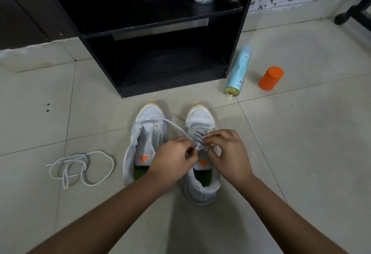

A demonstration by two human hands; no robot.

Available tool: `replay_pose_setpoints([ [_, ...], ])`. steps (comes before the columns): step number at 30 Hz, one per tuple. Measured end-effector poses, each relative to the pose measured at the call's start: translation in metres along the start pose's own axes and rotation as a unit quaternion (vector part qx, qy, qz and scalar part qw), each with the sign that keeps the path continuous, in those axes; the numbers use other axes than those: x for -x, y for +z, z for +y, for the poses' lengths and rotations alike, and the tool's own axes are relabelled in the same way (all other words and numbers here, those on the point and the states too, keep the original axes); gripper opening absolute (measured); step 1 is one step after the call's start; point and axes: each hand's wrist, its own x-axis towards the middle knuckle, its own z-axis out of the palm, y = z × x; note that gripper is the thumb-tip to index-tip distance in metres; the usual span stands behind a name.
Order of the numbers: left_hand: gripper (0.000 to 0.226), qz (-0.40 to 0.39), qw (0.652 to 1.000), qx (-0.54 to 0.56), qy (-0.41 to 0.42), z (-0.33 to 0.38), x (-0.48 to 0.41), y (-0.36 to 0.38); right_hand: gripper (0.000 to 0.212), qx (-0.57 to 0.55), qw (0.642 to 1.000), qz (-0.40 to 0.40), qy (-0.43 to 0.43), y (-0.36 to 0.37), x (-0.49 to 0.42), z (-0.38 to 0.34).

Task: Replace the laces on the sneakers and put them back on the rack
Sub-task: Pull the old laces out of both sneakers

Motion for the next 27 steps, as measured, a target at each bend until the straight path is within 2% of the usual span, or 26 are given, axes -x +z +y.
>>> replay_pose_setpoints([
  [2,0.014,-0.002,0.999,0.042,-0.025,-0.001,-0.001,0.002,0.017,0.038,0.999,-0.003,-0.018,0.001,0.002,-0.005],
  [5,0.007,-0.015,0.98,0.167,-0.105,-0.007,-0.004,0.004,0.014,0.123,0.991,0.021,-0.053,0.006,0.003,-0.013],
  [9,0.014,-0.019,0.95,0.262,-0.169,-0.009,-0.001,0.002,0.013,0.14,0.984,0.03,-0.109,0.006,-0.001,-0.011],
  [11,0.019,-0.016,0.933,0.298,-0.199,-0.01,0.0,0.0,0.005,0.048,0.998,0.033,-0.037,0.006,0.0,-0.006],
  [12,0.019,-0.016,0.928,0.309,-0.207,-0.012,0.001,0.0,0.005,-0.044,0.997,0.046,0.052,0.004,0.001,-0.005],
  [13,0.02,-0.016,0.924,0.319,-0.212,-0.013,0.001,0.0,0.008,-0.149,0.974,0.07,0.154,0.001,0.002,-0.004],
  [14,0.021,-0.016,0.921,0.325,-0.215,-0.014,0.001,0.0,0.01,-0.241,0.935,0.086,0.245,0.0,0.001,-0.002],
  [15,0.022,-0.015,0.919,0.329,-0.217,-0.015,0.001,0.0,0.009,-0.285,0.908,0.081,0.296,0.0,0.001,0.0],
  [16,0.022,-0.014,0.918,0.33,-0.218,-0.015,0.002,0.001,0.005,-0.27,0.915,0.072,0.291,-0.001,0.002,0.0],
  [17,0.022,-0.013,0.92,0.328,-0.215,-0.014,0.002,0.001,0.003,-0.206,0.947,0.062,0.238,-0.002,0.002,-0.002],
  [18,0.021,-0.01,0.923,0.323,-0.21,-0.013,0.002,0.001,0.013,-0.116,0.979,0.05,0.158,-0.002,0.003,-0.006],
  [19,0.021,-0.005,0.927,0.315,-0.204,-0.013,0.002,0.001,0.02,-0.034,0.997,0.038,0.064,-0.002,0.004,-0.01],
  [21,0.02,0.006,0.933,0.304,-0.194,-0.013,0.002,0.002,0.018,0.095,0.993,0.026,-0.067,0.001,0.002,-0.019],
  [23,0.022,0.011,0.933,0.303,-0.194,-0.015,0.001,0.002,0.019,0.152,0.984,0.007,-0.097,0.005,0.003,-0.023],
  [27,0.026,0.006,0.931,0.313,-0.19,-0.014,0.002,0.0,0.02,0.129,0.989,-0.01,-0.068,0.006,0.005,-0.018],
])
